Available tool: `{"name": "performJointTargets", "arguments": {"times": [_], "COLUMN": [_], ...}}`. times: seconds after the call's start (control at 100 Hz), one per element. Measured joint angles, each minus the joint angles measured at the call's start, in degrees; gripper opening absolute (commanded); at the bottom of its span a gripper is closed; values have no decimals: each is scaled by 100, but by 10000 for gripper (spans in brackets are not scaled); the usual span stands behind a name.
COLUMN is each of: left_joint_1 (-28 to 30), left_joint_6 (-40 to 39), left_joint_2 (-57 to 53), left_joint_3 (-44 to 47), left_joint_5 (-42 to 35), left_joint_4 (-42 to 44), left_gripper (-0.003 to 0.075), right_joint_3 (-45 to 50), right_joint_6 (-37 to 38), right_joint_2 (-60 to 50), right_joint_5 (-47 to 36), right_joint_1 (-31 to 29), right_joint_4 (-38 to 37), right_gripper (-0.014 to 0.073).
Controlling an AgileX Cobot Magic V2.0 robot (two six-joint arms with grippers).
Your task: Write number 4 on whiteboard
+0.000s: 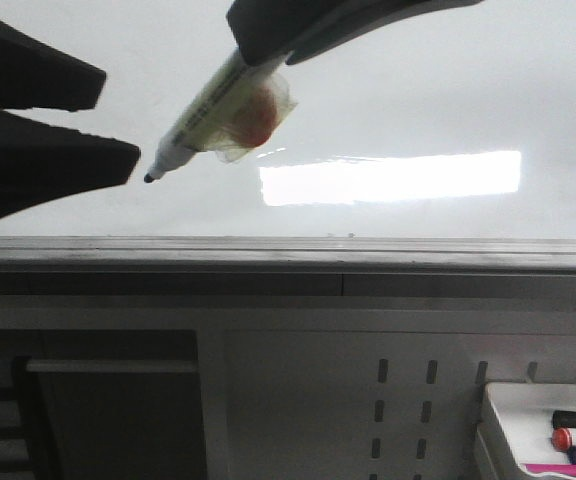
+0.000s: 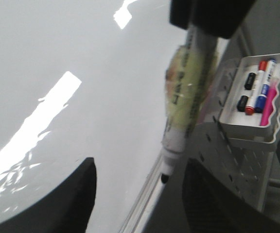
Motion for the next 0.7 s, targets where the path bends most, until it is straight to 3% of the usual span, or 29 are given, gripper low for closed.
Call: {"name": "performJointTargets", "arguments": {"times": [0.34,0.53,0.7], "left_joint_1": [395,743,763], "left_joint_6": [0,0,0], "left_joint_2": [-1043,-1220,-1224], "left_joint_3": [15,24,24], "left_joint_5": [1416,1507,1532], "left_joint_4": [-2015,-2281,-2293], "left_gripper": [389,389,388], "right_joint_3": [-1313,-2091,-2193], "right_joint_6": [-7,-7,-7], "right_joint_2": [1102,1769,2155], "right_joint_5": [-54,-390,-441], "right_joint_1": [-700,-824,-857], "right_joint_4": [-308,-624,-678], "right_gripper": [-65,-64,-64]}}
